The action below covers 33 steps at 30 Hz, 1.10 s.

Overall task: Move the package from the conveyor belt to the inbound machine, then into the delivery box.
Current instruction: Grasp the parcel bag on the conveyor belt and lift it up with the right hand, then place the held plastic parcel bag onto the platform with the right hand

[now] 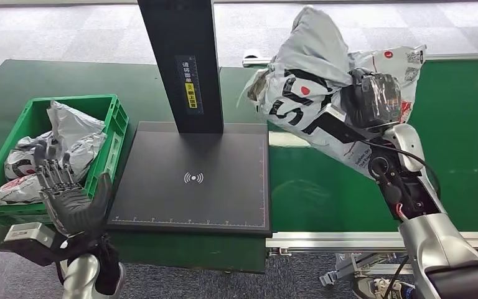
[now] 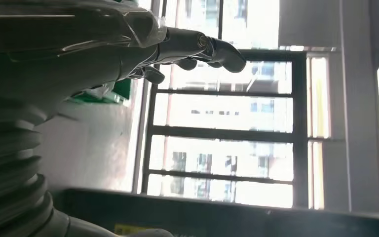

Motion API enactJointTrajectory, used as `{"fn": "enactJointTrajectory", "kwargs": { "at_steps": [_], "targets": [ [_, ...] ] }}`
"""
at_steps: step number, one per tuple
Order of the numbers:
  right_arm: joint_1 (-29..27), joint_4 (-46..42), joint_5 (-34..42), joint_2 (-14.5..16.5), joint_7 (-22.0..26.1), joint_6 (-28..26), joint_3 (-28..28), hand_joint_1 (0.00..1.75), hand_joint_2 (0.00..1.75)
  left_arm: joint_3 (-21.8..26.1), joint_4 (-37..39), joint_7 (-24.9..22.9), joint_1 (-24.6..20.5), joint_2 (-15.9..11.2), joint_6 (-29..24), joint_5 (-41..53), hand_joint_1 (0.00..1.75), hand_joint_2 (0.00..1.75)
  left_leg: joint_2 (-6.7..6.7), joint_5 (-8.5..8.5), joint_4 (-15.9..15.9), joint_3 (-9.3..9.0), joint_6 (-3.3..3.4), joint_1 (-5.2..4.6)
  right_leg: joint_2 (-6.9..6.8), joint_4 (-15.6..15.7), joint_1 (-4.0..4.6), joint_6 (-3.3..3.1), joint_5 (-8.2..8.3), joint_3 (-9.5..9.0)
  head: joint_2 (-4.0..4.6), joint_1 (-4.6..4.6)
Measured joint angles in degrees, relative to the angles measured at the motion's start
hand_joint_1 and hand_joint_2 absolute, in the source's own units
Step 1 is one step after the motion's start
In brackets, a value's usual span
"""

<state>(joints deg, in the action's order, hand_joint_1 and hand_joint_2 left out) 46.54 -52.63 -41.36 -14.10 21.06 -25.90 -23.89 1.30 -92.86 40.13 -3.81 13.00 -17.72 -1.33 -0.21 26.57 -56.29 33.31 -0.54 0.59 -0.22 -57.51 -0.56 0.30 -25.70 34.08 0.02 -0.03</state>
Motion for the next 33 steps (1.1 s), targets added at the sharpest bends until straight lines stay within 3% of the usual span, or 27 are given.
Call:
{"fn": "enactJointTrajectory", "kwargs": {
  "at_steps": [4,9,24,33],
  "targets": [
    [-2.12,-7.88,3.34,1.55,0.96,-2.19,2.21,1.75,1.75,2.08,-4.99,0.03,0.38,1.79,-2.57,-1.53,0.0,1.75,-0.01,0.0,0.01,0.0,0.0,0.0,0.0,0.0,0.0,0.0,-0.01,0.0,0.0,0.0],
    [-3.42,-10.59,1.31,4.7,2.1,0.37,0.31,1.75,1.75,3.89,-7.89,0.04,0.3,3.51,-2.12,-1.94,0.0,1.75,-0.06,0.0,0.02,-0.06,0.0,0.01,0.02,0.0,0.01,-0.01,0.0,-0.02,-0.01,0.01],
    [2.81,2.23,-12.47,15.94,5.42,14.01,-20.35,1.75,1.75,4.33,-6.71,0.02,-2.82,4.27,-0.01,-1.69,0.0,1.75,-0.12,-0.02,0.02,-0.05,-0.02,0.03,0.06,-0.01,0.04,-0.02,-0.01,0.02,-0.01,0.01],
    [4.91,8.55,-14.63,20.37,5.38,17.04,-29.49,1.75,1.75,3.18,-5.22,0.02,-3.12,4.27,0.4,-1.9,0.0,1.75,-0.12,-0.02,0.02,-0.05,-0.02,0.03,0.06,-0.01,0.04,-0.03,-0.02,0.02,-0.01,0.02]
  ]
}}
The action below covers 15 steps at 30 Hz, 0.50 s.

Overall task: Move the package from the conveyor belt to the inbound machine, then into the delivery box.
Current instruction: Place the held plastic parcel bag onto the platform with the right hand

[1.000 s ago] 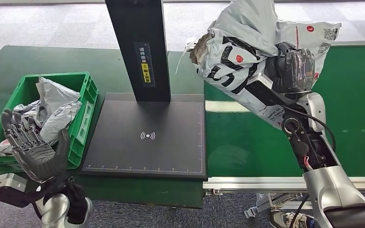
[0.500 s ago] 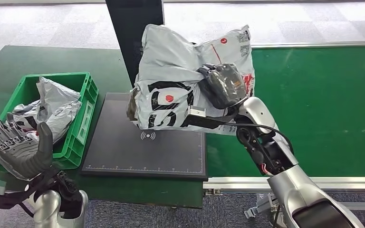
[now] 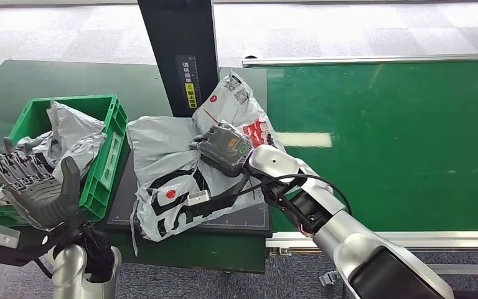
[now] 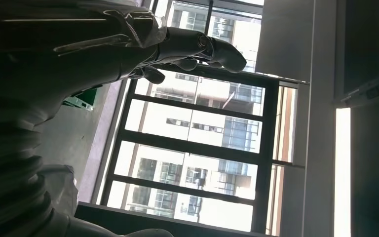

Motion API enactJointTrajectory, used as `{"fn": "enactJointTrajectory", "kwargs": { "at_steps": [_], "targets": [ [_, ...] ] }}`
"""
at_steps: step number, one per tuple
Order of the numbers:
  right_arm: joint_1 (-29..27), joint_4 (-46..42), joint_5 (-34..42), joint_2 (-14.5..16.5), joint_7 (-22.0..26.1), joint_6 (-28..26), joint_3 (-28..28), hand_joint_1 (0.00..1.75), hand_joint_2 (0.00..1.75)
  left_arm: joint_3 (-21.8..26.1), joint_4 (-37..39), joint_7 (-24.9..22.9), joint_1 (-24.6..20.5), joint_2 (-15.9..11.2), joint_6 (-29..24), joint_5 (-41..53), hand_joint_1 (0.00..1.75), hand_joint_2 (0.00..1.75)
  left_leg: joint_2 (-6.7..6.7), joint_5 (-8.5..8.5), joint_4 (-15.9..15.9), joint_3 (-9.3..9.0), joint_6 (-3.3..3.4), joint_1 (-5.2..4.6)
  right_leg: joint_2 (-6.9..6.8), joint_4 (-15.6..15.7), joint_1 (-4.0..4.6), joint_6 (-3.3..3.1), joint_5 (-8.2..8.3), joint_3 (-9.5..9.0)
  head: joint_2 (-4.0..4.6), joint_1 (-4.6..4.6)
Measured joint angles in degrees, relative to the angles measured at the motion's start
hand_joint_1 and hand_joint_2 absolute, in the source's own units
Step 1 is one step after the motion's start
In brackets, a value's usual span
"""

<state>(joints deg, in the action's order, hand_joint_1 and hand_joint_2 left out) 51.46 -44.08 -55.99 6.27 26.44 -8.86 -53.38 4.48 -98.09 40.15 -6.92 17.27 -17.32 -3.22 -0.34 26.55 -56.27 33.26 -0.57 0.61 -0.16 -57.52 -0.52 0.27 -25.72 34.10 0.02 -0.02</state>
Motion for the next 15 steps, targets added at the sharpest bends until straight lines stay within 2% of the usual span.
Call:
{"fn": "enactJointTrajectory", "kwargs": {
  "at_steps": [3,5,6,9,10,11,15],
  "targets": [
    [0.31,3.39,-0.05,2.0,-2.04,0.45,-1.89,1.75,1.75,-0.49,0.44,0.0,0.01,-0.01,0.06,-0.01,0.0,1.75,0.02,0.0,0.0,0.0,0.0,0.0,-0.01,0.0,0.0,0.0,0.0,0.01,0.01,-0.01],
    [0.55,5.94,0.0,3.32,-3.57,0.07,-2.76,1.63,1.75,-0.96,0.76,0.01,0.01,-0.02,0.02,-0.01,0.0,1.75,0.02,0.0,0.0,0.0,0.0,0.0,0.0,0.0,0.0,0.0,0.0,0.01,0.01,0.0],
    [0.66,7.2,0.12,3.94,-4.38,-0.26,-3.06,1.47,1.75,-1.21,0.92,0.01,0.01,-0.02,-0.03,-0.01,0.0,1.75,0.02,0.0,0.0,0.0,0.0,0.0,0.0,0.0,0.0,0.0,0.0,0.01,0.0,0.0],
    [0.91,10.38,0.81,5.33,-6.65,-1.44,-3.5,0.37,1.75,-1.74,1.4,0.01,0.01,-0.05,-0.18,-0.01,0.0,1.75,0.02,0.0,0.0,0.0,0.0,0.0,0.0,0.0,0.0,0.0,0.0,0.01,0.0,0.01],
    [1.02,11.19,1.13,5.63,-7.38,-1.95,-3.52,0.1,1.75,-1.86,1.56,0.01,0.01,-0.07,-0.24,-0.01,0.0,1.75,0.02,0.0,0.0,0.0,0.0,0.0,0.0,0.0,0.0,0.0,0.0,0.01,0.01,0.01],
    [1.15,11.9,1.52,5.89,-8.15,-2.57,-3.48,0.02,1.75,-1.97,1.72,0.02,0.01,-0.09,-0.33,-0.01,0.0,1.75,0.02,0.0,0.0,0.0,0.0,0.0,0.0,0.0,0.0,0.0,0.0,0.01,0.01,0.01],
    [1.7,14.21,4.6,6.71,-10.79,-5.81,-2.31,0.0,1.75,-2.57,2.39,0.0,0.0,-0.13,-0.79,-0.01,0.0,1.75,0.02,0.0,0.0,0.0,0.0,0.0,0.0,0.0,0.0,0.0,0.0,0.01,0.0,0.01]
  ]
}}
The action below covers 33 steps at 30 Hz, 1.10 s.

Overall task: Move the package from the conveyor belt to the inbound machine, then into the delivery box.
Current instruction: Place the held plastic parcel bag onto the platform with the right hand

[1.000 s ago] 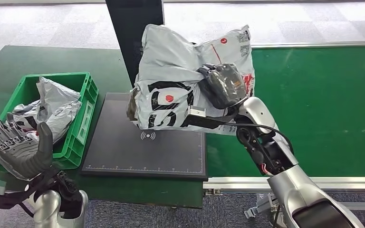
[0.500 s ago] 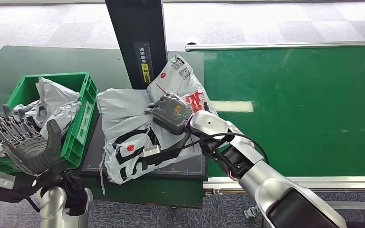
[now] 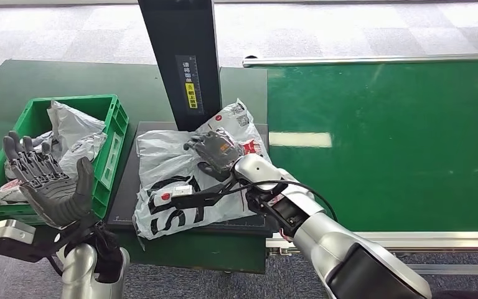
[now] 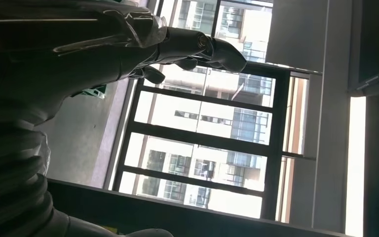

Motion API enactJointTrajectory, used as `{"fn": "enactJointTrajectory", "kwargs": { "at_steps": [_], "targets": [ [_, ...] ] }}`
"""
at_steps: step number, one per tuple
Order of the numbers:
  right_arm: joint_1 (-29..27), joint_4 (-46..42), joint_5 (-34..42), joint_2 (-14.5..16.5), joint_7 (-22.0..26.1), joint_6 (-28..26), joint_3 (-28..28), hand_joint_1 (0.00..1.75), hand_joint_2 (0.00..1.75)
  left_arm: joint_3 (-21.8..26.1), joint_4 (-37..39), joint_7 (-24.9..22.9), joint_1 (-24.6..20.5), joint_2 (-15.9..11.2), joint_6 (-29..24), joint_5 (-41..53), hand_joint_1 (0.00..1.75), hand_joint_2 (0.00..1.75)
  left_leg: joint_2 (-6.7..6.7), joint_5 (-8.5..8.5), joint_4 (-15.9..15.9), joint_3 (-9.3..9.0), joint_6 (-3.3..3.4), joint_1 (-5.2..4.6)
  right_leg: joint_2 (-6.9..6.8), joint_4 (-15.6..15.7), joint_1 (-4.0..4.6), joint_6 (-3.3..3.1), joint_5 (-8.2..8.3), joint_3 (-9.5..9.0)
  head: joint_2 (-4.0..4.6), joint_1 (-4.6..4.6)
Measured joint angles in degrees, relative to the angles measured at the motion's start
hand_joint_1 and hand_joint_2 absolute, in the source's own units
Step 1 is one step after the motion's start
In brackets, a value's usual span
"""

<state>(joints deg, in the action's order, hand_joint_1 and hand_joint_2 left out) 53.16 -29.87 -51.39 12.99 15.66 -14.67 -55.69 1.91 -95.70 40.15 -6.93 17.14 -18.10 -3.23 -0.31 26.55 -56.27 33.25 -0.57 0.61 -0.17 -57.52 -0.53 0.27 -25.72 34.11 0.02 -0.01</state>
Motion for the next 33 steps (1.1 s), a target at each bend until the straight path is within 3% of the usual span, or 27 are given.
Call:
{"fn": "enactJointTrajectory", "kwargs": {
  "at_steps": [5,14,20,26,33],
  "targets": [
    [0.24,1.26,6.23,0.66,0.19,-3.06,4.44,0.0,1.75,-0.51,0.85,0.01,-0.04,-0.02,-0.62,-0.02,0.0,1.75,0.0,0.0,0.0,-0.01,0.0,0.0,0.0,0.0,0.0,0.0,0.0,0.0,0.0,0.01],
    [0.22,2.23,7.88,1.18,0.82,-3.36,8.09,0.0,1.75,-0.87,1.64,0.01,-0.09,-0.02,-0.74,-0.02,0.0,1.75,-0.01,0.0,0.0,-0.01,0.0,0.0,0.0,0.0,0.0,0.0,0.0,0.0,0.0,0.0],
    [-0.83,2.03,18.93,1.53,6.13,-3.14,13.73,0.0,1.75,-2.48,3.08,0.01,-0.3,-0.34,-1.05,0.44,0.0,1.75,0.01,0.0,0.0,-0.01,0.0,0.0,0.0,0.0,0.0,0.0,0.0,0.0,0.0,0.0],
    [-6.45,-3.49,33.06,0.97,12.5,3.32,22.7,0.0,1.75,-6.53,10.12,-1.24,-2.27,-2.14,-0.3,2.85,0.0,1.75,0.04,0.0,-0.01,-0.02,0.0,0.0,0.0,0.01,0.0,0.0,0.0,0.01,0.0,-0.01],
    [-15.14,-15.69,45.49,-2.72,11.41,9.61,32.98,0.0,1.75,-11.87,21.26,-5.34,-4.54,-4.42,4.19,5.66,0.0,1.75,0.01,0.02,-0.01,0.0,0.01,-0.02,0.0,0.01,-0.02,0.0,0.0,0.01,0.0,0.01]
  ]
}}
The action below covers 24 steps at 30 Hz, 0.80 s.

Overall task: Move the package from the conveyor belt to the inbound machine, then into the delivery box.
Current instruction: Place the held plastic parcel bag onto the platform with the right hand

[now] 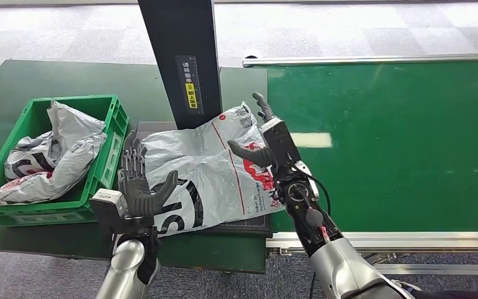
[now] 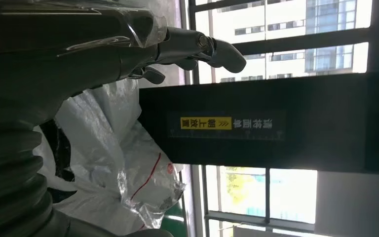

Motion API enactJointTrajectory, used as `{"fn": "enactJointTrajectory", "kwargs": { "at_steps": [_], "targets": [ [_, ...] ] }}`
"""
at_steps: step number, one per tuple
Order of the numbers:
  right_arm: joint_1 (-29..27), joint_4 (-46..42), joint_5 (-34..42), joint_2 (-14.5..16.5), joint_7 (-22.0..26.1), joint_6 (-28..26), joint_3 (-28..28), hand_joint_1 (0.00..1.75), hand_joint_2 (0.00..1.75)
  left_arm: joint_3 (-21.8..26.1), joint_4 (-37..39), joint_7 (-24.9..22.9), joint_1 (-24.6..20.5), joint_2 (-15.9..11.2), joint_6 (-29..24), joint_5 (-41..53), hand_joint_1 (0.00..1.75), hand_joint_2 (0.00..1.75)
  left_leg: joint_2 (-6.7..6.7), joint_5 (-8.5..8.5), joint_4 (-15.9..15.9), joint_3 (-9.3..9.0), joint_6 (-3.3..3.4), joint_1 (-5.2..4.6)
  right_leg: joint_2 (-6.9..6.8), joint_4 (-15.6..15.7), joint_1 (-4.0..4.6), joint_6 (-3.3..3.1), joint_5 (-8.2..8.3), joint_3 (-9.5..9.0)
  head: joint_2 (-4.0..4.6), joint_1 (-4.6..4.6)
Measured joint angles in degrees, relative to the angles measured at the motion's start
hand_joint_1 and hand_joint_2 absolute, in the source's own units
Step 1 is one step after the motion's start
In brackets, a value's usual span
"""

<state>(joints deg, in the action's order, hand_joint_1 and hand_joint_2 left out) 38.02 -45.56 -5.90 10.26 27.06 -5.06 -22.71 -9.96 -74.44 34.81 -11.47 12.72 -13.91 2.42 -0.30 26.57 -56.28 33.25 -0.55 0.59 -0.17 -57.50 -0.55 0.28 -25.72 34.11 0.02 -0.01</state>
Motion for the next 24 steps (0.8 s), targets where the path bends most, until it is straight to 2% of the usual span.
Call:
{"fn": "enactJointTrajectory", "kwargs": {
  "at_steps": [4,9,16,24],
  "targets": [
    [-2.89,-2.51,0.32,-1.94,1.07,0.0,3.55,0.0,1.75,-1.24,2.66,-0.64,-0.38,-0.68,1.61,1.83,0.0,1.75,-0.01,0.01,0.0,0.01,0.0,-0.01,0.0,0.0,-0.01,0.0,0.0,0.01,0.0,-0.02],
    [-5.38,-7.22,1.48,-2.39,1.53,-1.77,6.83,0.0,1.75,-1.65,5.58,-2.83,-1.24,-1.17,2.33,7.18,0.0,1.75,-0.04,0.01,0.0,0.01,0.0,0.01,0.02,0.0,0.02,0.0,0.0,0.02,0.0,-0.02],
    [-6.13,-10.88,1.57,-1.85,0.81,-2.28,7.4,0.0,1.75,-1.38,8.38,-2.86,-3.2,-1.63,3.44,8.03,0.0,1.75,-0.03,0.0,0.01,0.01,0.0,0.02,0.03,-0.01,0.02,0.0,0.0,0.0,0.0,-0.01],
    [-6.07,-10.98,1.58,-0.41,0.99,-0.16,6.64,0.0,1.75,-0.01,9.93,-1.23,-3.64,-1.79,4.14,8.09,0.0,1.75,-0.01,0.0,0.01,0.02,0.0,0.01,0.02,-0.01,0.02,0.0,0.0,0.0,0.01,-0.02]
  ]
}}
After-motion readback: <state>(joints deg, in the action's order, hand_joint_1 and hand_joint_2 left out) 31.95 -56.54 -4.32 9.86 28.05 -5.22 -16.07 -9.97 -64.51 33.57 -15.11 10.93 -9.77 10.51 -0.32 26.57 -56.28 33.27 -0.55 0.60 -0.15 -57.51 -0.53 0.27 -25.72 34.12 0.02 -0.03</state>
